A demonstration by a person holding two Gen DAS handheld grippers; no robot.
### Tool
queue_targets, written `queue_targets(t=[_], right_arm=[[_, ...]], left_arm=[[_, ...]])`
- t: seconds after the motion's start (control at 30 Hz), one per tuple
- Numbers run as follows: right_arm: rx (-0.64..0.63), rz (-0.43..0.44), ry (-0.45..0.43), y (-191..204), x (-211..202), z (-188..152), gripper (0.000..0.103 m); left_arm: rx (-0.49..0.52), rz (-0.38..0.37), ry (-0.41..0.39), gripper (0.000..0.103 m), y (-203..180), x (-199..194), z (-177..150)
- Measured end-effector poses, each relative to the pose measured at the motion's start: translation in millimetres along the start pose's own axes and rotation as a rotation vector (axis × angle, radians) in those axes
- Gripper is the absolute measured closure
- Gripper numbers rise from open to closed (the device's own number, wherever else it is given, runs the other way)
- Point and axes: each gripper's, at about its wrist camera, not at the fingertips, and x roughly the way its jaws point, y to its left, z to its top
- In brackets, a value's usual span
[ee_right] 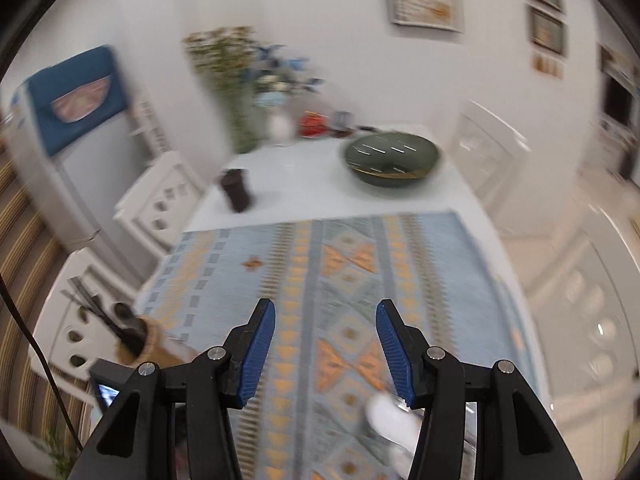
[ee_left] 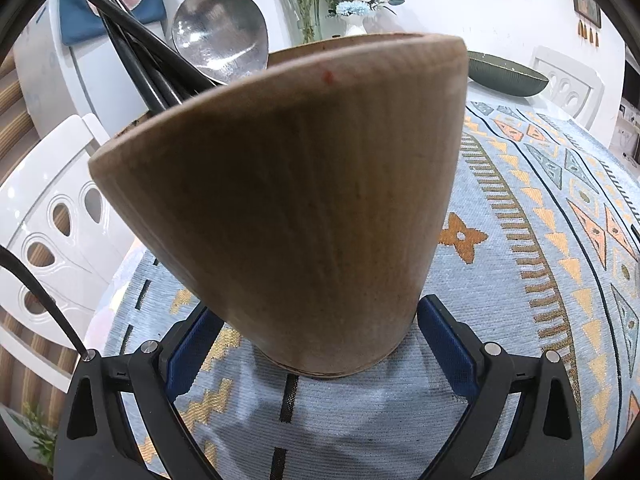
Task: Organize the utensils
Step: 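Move the right gripper back to the white ceramic spoon on the plate, then grasp the white ceramic spoon with the right gripper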
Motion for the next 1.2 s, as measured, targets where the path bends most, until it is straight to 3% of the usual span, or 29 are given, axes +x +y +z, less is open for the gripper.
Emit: queue_targets(t=[0.17,0.23,0.37,0.5,0.67,0.97,1.2], right_arm=[[0.097,-0.088,0.117,-55,17,-30,0.052],[0.128,-0.099,0.211,-73,35,-49,0.052],[0.098,-0.101,0.353,-76,66,-83,0.052],[-0.023,-0.127,0.461,-54,99,-114,0.052],[-0.091,-0.172,0.498,-38,127,-128,0.052],[-0.122,-0.247,0.524,-38,153,-121,0.053],[-0.088,-0.207,0.505,-40,147,-111,0.075]], left_arm=[[0.002,0.000,0.005,0.005,-1,3,2],[0.003,-0.002,0.011,0.005,-1,5,3],[0.000,-0.006,0.018,0.005,1,8,4],[0.005,0.000,0.023,0.005,1,10,4],[0.005,-0.002,0.023,0.005,1,13,4],[0.005,-0.003,0.023,0.005,2,14,4],[0.003,-0.005,0.022,0.005,2,15,3]])
